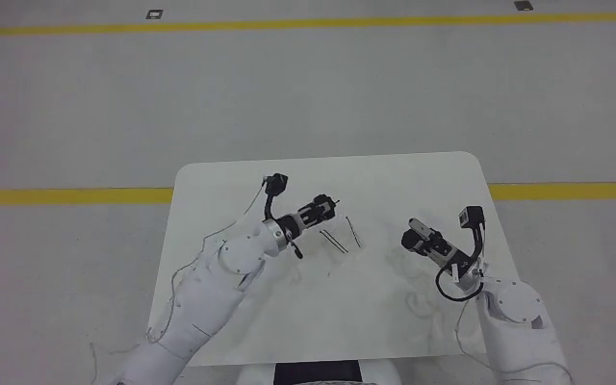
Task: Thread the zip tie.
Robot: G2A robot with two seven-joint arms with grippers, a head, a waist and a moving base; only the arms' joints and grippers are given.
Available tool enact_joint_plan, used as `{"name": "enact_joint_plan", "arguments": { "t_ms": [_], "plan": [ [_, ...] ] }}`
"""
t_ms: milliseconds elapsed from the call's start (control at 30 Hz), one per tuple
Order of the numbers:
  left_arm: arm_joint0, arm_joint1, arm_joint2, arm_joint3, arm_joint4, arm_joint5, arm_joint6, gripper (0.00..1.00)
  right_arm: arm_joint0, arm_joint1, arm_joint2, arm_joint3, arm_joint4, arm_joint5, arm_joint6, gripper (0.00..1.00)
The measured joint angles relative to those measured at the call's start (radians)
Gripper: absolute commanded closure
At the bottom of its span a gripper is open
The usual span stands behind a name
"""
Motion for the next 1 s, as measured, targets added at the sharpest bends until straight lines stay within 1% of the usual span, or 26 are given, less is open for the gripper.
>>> {"name": "enact_joint_plan", "arguments": {
  "t_ms": [100,200,300,367,400,467,567,700,800,833,900,967,1000],
  "plan": [
    [0.06,0.022,-0.064,-0.064,0.036,0.017,-0.032,1.0,0.0,0.0,0.0,0.0,0.0,0.0,0.0,0.0],
    [0.111,0.038,-0.12,-0.103,0.034,0.019,-0.064,1.0,0.0,0.0,0.0,0.0,0.0,0.0,0.0,0.0],
    [0.151,0.049,-0.172,-0.122,-0.021,0.005,-0.097,1.0,0.003,0.001,-0.007,-0.006,-0.009,0.0,-0.002,0.0],
    [0.165,0.055,-0.194,-0.129,-0.046,-0.01,-0.115,1.0,0.021,0.004,-0.03,-0.027,-0.056,0.0,0.022,0.0],
    [0.172,0.057,-0.205,-0.134,-0.062,-0.024,-0.12,1.0,0.039,0.007,-0.048,-0.038,-0.092,0.0,0.054,0.0],
    [0.176,0.059,-0.213,-0.138,-0.075,-0.037,-0.122,1.0,0.072,0.012,-0.077,-0.045,-0.141,0.0,0.106,0.0],
    [0.176,0.059,-0.213,-0.138,-0.075,-0.037,-0.122,1.0,0.14,0.019,-0.133,-0.027,-0.208,0.0,0.187,0.0],
    [0.176,0.059,-0.212,-0.138,-0.075,-0.036,-0.122,1.0,0.24,0.026,-0.213,0.047,-0.271,0.0,0.276,0.0],
    [0.176,0.059,-0.212,-0.137,-0.075,-0.036,-0.121,1.0,0.306,0.028,-0.258,0.114,-0.292,0.0,0.296,0.0],
    [0.176,0.059,-0.21,-0.135,-0.074,-0.037,-0.116,1.0,0.319,0.029,-0.266,0.128,-0.295,0.0,0.292,0.0],
    [0.177,0.059,-0.21,-0.129,-0.077,-0.035,-0.105,1.0,0.325,0.029,-0.269,0.134,-0.295,0.0,0.289,0.0],
    [0.182,0.062,-0.222,-0.131,-0.085,-0.032,-0.104,1.0,0.323,0.029,-0.267,0.132,-0.294,0.0,0.289,0.0],
    [0.19,0.066,-0.235,-0.136,-0.088,-0.029,-0.106,1.0,0.323,0.029,-0.267,0.132,-0.294,0.0,0.289,0.0]
  ]
}}
